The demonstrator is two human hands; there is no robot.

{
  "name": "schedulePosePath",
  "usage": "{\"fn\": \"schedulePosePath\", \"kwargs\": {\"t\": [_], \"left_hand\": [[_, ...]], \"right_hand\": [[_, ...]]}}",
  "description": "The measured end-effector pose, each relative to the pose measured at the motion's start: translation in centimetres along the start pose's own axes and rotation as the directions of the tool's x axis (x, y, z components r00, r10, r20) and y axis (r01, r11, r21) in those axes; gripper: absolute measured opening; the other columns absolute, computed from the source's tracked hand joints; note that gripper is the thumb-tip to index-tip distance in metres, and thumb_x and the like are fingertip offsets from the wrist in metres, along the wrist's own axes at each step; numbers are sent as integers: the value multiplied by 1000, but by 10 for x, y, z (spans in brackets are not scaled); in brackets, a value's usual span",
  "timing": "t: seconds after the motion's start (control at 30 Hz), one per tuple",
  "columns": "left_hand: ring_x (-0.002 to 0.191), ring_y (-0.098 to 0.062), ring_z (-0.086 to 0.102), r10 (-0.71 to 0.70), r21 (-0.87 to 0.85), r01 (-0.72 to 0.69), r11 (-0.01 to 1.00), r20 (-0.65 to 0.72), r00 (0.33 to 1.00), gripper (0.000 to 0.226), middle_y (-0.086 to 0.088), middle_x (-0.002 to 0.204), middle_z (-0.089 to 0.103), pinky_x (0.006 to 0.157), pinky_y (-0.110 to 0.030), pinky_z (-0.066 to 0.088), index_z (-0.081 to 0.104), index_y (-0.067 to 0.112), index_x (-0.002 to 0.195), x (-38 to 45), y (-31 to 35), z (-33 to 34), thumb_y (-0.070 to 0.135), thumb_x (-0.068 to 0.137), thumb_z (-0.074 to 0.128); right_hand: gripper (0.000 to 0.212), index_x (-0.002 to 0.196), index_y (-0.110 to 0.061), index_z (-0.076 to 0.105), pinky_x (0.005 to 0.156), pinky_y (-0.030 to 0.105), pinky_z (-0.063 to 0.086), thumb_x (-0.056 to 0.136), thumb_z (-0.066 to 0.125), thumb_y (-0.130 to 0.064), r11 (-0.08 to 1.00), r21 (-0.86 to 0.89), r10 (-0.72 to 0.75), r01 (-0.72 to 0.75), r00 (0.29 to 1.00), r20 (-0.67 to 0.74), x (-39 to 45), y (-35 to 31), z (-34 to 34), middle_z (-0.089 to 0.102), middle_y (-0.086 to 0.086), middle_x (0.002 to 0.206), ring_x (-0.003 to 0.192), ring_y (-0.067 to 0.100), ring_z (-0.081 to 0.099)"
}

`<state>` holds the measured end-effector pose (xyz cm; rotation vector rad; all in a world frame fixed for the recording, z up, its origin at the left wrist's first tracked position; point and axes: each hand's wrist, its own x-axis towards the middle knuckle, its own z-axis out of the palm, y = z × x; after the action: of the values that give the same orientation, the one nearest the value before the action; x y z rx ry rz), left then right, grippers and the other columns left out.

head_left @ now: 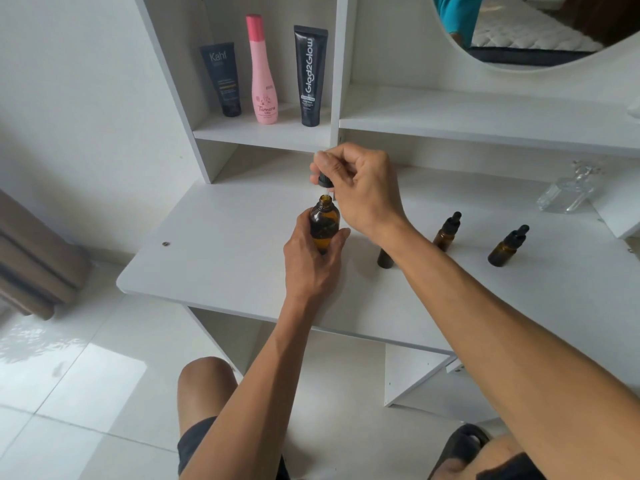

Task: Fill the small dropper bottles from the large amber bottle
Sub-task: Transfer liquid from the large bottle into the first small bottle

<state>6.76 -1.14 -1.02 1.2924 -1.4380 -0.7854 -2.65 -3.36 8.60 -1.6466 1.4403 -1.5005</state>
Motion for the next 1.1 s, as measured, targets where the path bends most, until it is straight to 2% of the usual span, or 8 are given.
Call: {"fn": "schedulePosePath", "kwargs": {"t": [0.1,0.33,0.6,0.67,0.77,0.87,1.1], "left_hand": [[82,15,59,6,-8,-6,1000,3,1000,37,8,101,68,72,-3,42,59,18,122,0,0,0,27,89,74],[81,15,58,24,-6,-24,1000,13,1000,40,8,97,67,72,-4,43,58,15,125,2,-3,0,23,89,73],[82,16,59,19,0,-19,1000,13,1000,40,11,97,67,72,-3,43,58,17,125,2,-3,0,24,89,74],[83,13,60,17,6,-17,1000,10,1000,41,10,100,68,74,-5,45,58,18,125,2,-2,0,27,89,74],[87,0,64,15,14,-15,1000,0,1000,40,11,102,69,79,-15,49,58,21,123,2,-2,1,33,89,74],[86,-8,63,12,28,-12,1000,-2,1000,39,10,99,68,72,-6,44,58,21,122,1,-1,0,33,88,74],[83,-10,61,-8,36,9,999,-11,1000,39,11,95,65,67,0,38,58,20,122,1,0,0,32,89,74]], "right_hand": [[28,84,-3,71,77,44,60,98,63,-26,998,-47,-28,28,1000,4,-3,5,2,75,8,77,74,22,74],[27,84,-9,74,73,42,58,96,64,-33,993,-119,2,-2,1000,3,-9,14,4,76,2,78,75,21,72],[25,85,-7,73,76,43,59,96,65,-29,998,-63,5,-4,1000,16,-10,10,1,75,6,78,75,24,71],[23,87,-7,72,79,43,60,96,65,-27,1000,-11,9,-9,1000,15,-9,5,0,75,8,79,75,20,72],[17,91,-8,71,76,37,62,97,65,-23,997,79,7,-7,1000,-7,-4,-4,-5,75,12,86,76,15,75],[14,94,-9,70,71,31,61,97,65,-22,993,112,-16,21,999,-38,1,-14,-10,75,13,89,75,15,76],[16,93,-5,70,69,36,63,97,65,-19,980,199,-8,33,992,-123,7,-33,-22,74,17,89,75,23,76]]}}
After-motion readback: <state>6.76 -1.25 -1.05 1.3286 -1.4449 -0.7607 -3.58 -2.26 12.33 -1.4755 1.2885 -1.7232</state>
